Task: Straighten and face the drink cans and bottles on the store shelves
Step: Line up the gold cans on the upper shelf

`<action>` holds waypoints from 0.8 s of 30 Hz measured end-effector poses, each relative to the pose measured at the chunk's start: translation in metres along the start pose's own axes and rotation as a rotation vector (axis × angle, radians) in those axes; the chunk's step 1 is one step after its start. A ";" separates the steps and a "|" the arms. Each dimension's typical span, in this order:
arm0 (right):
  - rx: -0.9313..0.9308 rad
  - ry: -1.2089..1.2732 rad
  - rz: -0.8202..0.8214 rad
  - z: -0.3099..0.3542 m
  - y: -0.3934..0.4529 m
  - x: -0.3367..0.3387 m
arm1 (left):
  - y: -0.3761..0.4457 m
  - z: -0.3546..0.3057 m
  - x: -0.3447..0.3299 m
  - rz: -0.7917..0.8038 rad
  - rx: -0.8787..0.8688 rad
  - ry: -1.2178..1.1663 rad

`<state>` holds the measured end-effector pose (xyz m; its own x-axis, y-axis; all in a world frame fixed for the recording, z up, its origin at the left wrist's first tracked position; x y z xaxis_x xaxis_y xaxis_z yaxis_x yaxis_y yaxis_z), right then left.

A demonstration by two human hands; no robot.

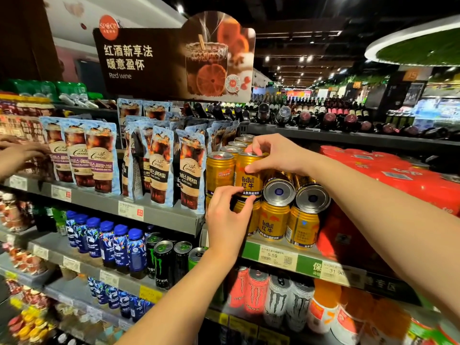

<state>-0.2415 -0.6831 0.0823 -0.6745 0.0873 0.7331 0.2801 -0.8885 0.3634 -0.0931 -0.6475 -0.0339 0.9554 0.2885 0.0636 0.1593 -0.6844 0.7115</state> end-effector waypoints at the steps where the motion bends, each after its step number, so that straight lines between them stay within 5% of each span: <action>1: 0.008 -0.021 0.000 -0.001 -0.001 0.000 | 0.000 0.001 -0.001 -0.001 -0.001 0.004; 24: 0.078 -0.074 -0.076 -0.002 -0.010 -0.001 | -0.003 0.003 0.001 0.024 0.002 -0.009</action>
<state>-0.2453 -0.6748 0.0771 -0.6446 0.1882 0.7410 0.2843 -0.8407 0.4609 -0.0923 -0.6467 -0.0382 0.9611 0.2661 0.0738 0.1371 -0.6919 0.7088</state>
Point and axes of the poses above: each hand's wrist, its own y-axis towards the middle knuckle, its own x-axis out of the back of the hand, z = x × y, the point moved 7 cm from there along y, towards the middle knuckle, and after that the axes turned 6 degrees about x, right-handed, at the moved point
